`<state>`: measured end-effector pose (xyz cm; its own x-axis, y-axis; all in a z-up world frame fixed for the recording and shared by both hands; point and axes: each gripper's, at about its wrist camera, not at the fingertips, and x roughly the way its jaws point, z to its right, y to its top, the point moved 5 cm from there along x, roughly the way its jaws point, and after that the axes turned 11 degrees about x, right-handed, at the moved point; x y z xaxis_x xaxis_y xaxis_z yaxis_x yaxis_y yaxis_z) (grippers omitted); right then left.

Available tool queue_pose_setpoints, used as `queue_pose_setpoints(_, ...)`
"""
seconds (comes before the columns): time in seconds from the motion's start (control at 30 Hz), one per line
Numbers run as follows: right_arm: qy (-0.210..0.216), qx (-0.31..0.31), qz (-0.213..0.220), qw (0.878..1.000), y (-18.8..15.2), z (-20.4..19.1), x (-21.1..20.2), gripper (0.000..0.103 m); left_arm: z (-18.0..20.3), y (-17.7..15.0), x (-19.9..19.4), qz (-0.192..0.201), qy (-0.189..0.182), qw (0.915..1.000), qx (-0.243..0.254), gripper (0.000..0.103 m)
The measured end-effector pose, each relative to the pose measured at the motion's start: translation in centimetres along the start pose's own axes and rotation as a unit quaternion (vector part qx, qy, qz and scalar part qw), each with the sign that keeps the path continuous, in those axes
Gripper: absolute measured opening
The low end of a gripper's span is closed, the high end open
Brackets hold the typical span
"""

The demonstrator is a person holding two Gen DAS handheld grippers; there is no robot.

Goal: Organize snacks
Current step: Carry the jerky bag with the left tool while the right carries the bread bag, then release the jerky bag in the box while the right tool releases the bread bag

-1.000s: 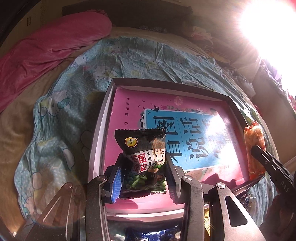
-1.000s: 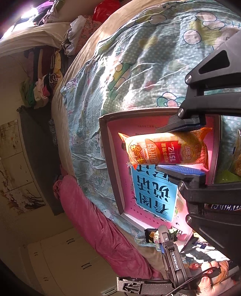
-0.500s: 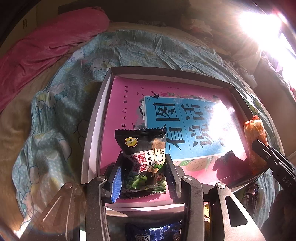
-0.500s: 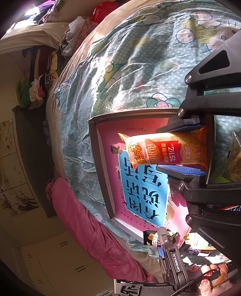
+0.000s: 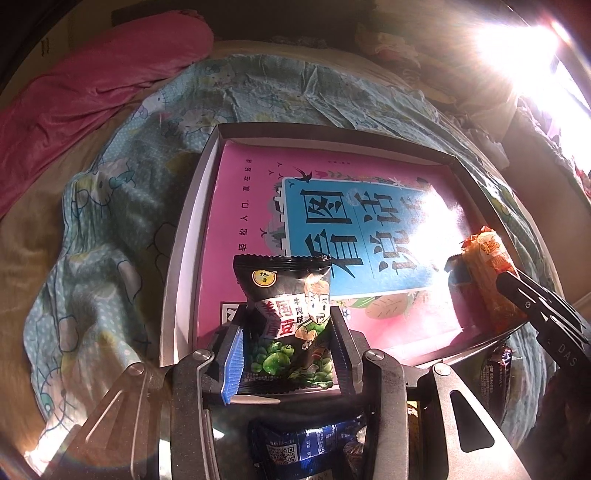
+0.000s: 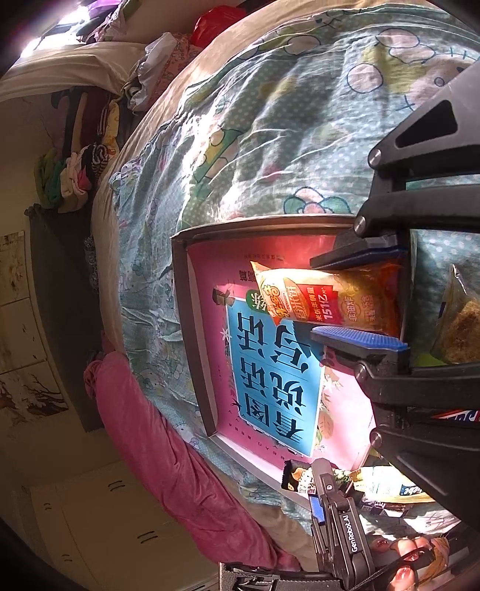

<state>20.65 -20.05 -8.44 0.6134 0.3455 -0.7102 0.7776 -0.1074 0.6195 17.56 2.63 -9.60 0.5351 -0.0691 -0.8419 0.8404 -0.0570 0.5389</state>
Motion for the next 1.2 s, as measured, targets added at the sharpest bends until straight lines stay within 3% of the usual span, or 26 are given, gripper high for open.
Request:
queue_pose_setpoints(0.4,0.014,0.028,-0.002,1.0,-0.1,0.9,-1.2,0.032,-0.5,-0.3,-0.8,-0.001,-0.011,0.9998,-0.015,0.044)
queue_pose_setpoints(0.7,0.017,0.029,0.004,0.999,0.0,0.9,-1.8,0.032,-1.0,-0.6,-1.1,-0.003,-0.008,0.9997,-0.021,0.051)
queue_pose_setpoints(1.1,0.032,0.034,0.018,0.999,0.5,0.7,-2.7,0.045,-1.8,0.3,-3.4,0.023,-0.005,0.9995,-0.022,0.053)
queue_pose_setpoints(1.2,0.036,0.032,0.025,0.999,0.6,0.5,-3.1,0.046,-1.7,0.5,-4.0,0.032,-0.012,0.9991,-0.027,0.065)
